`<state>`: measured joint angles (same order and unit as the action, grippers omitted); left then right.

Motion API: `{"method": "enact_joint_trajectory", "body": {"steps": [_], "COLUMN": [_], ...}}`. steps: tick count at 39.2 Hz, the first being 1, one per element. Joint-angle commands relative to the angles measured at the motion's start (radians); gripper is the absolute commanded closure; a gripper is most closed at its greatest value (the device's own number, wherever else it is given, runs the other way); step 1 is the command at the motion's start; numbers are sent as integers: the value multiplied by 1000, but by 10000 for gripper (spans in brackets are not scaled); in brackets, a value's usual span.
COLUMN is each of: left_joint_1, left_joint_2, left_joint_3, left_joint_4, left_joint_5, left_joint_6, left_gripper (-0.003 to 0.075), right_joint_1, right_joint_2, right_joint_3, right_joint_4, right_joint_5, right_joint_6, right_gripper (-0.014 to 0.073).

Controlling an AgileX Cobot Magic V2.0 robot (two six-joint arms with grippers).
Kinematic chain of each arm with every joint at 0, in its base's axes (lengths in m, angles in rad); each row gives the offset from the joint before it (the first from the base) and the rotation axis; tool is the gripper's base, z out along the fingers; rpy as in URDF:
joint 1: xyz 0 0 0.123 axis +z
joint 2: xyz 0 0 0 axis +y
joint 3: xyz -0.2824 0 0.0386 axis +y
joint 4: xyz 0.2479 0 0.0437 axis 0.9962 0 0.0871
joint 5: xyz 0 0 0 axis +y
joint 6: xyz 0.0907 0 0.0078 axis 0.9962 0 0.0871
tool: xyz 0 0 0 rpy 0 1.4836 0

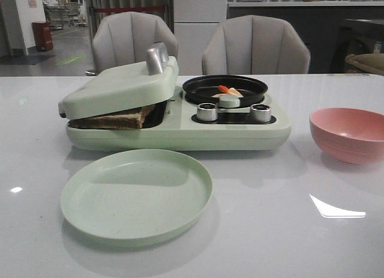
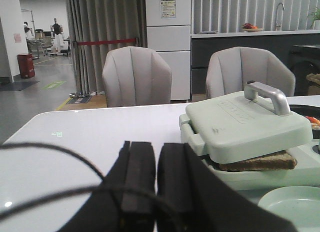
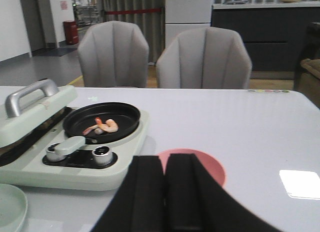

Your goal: Make breakfast with bread and shrimp

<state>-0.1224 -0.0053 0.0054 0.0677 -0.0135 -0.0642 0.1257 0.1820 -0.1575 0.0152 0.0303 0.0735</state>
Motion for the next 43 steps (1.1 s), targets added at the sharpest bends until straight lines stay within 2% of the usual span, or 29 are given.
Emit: {"method": "enact_joint_trajectory", "body": {"steps": [1, 13, 19, 43], "left_joint_1": [0, 0, 0, 0], "left_joint_2": [-15, -15, -15, -15], "left_joint_3": [20, 20, 20, 20], "left_joint_4": [0, 0, 0, 0], "left_joint_5": [-73, -73, -73, -73], "left_joint_6": [-12, -12, -12, -12], "left_gripper": [606, 606, 606, 606], "right_joint_1": [-23, -20, -20, -20], "right_joint_2": [-48, -178, -215, -214], "right_joint_3": [9, 114, 169, 168], "right_joint_4": [-57, -63, -63, -63], "right_joint_5": [-65, -60, -106, -119], "right_joint_6": [54, 54, 54, 54], "right_gripper": [459, 459, 459, 459]}}
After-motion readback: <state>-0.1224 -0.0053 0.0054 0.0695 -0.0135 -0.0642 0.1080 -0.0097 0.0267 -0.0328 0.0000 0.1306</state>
